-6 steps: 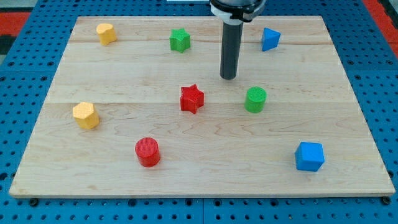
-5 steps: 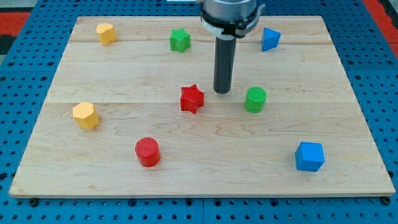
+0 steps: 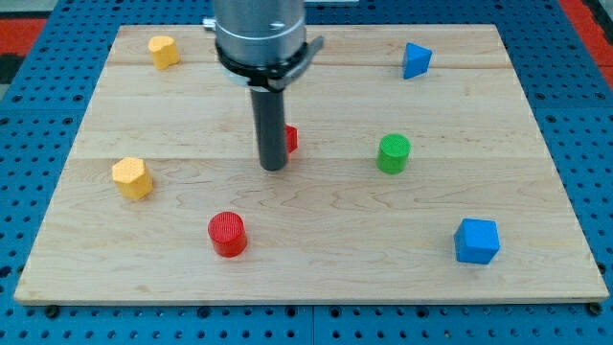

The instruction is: Push the red star towards the center of the board

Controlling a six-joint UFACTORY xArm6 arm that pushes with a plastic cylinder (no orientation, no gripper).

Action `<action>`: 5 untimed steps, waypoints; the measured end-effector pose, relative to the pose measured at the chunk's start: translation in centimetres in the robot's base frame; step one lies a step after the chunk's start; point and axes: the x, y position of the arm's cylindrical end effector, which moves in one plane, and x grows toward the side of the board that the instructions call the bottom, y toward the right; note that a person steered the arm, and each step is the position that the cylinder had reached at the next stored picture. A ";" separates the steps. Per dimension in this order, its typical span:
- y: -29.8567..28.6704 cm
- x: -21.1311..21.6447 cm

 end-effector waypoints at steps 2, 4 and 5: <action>0.1 -4.0; 2.0 -3.0; 3.4 -4.9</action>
